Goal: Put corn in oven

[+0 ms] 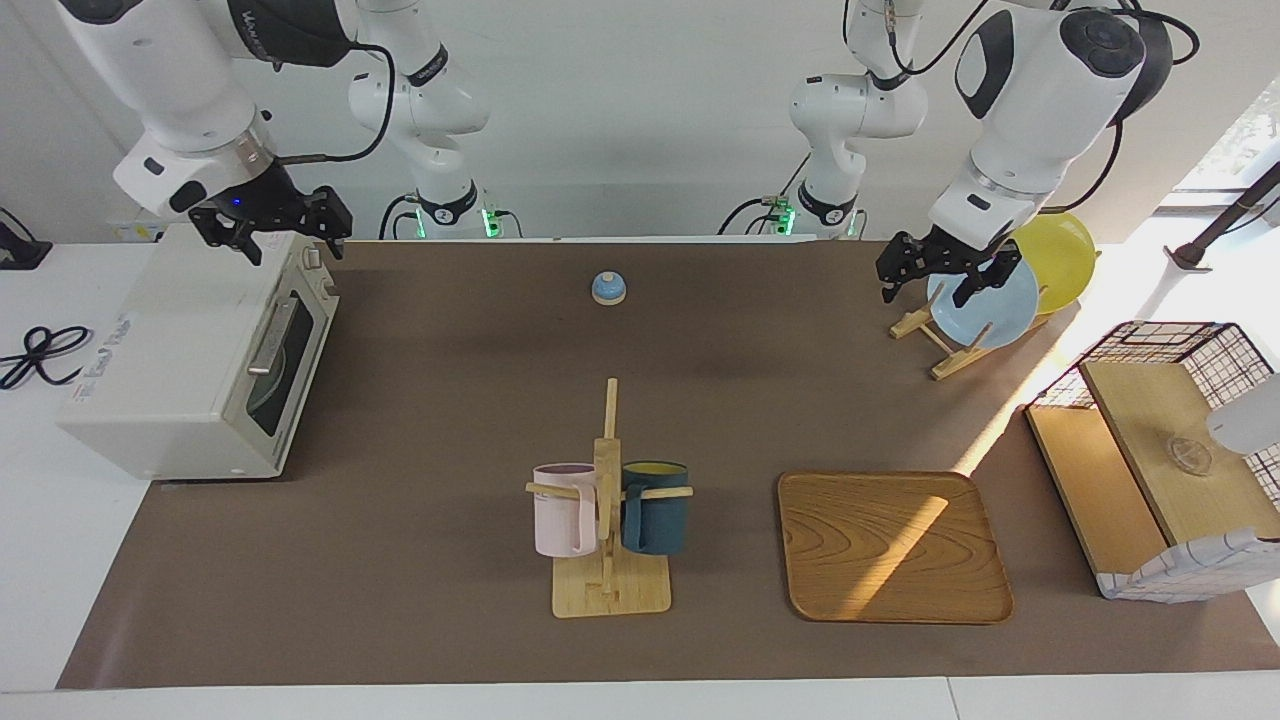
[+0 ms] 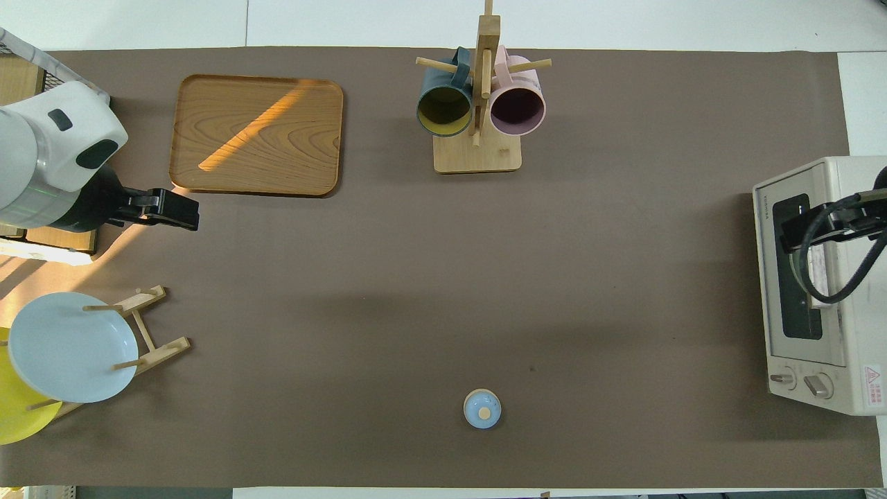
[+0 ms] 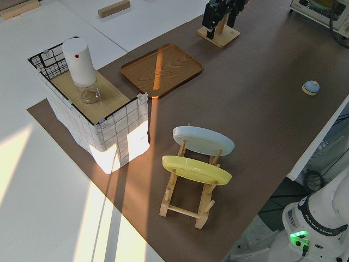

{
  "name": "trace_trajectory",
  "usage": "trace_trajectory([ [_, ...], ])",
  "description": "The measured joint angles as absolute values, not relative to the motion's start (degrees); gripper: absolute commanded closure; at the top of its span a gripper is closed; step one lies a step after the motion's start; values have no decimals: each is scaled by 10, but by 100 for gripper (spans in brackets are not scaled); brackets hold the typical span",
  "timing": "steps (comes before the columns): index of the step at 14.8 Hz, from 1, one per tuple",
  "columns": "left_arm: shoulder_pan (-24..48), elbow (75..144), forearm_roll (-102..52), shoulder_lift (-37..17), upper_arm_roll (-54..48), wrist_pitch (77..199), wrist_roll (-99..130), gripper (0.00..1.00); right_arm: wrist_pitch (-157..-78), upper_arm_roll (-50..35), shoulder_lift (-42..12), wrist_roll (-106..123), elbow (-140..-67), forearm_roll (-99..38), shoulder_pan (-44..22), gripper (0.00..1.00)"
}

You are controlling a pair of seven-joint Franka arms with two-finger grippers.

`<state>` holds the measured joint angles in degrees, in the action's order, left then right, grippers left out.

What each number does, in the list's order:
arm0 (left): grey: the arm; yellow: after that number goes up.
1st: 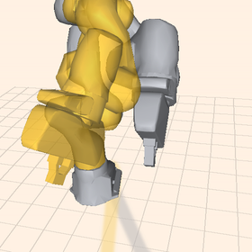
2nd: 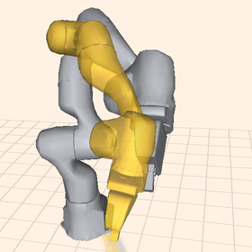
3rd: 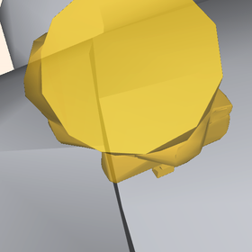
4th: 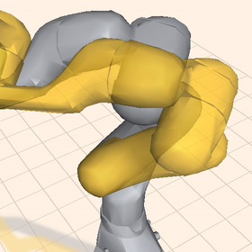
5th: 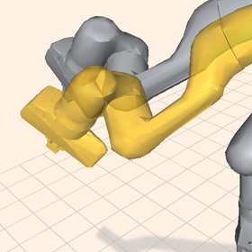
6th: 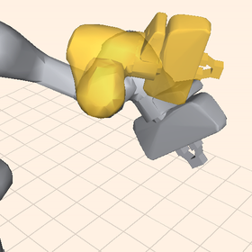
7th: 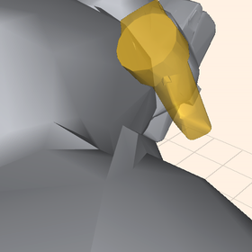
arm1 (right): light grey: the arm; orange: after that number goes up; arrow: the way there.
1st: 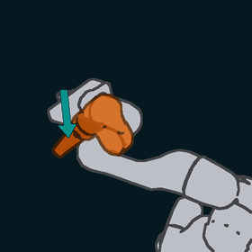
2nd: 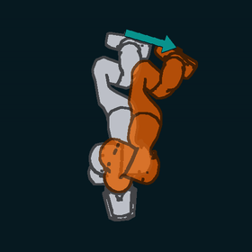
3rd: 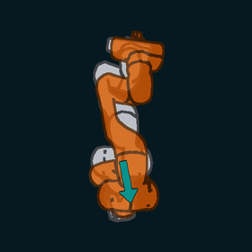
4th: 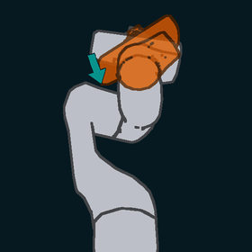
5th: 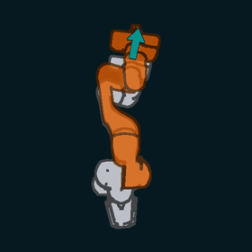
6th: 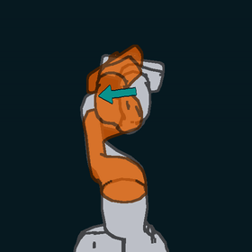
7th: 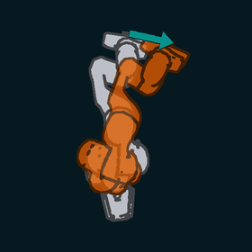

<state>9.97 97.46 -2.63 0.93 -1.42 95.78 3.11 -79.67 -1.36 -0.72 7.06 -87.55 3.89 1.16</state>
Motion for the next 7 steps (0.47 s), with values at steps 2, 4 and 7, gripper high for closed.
trace_trajectory([
  [2, 100, 975, -26, 9, -14, 958, 31, 0, -796, 6, -7, 69, -872, 39, 0, 0],
  [4, 100, 975, -26, 9, -14, 958, 31, 0, -796, 16, -8, 69, -870, 39, 0, 0],
  [7, 100, 975, -26, 9, -14, 958, 31, 0, -796, 16, -11, 67, -870, 39, -2, 0],
])
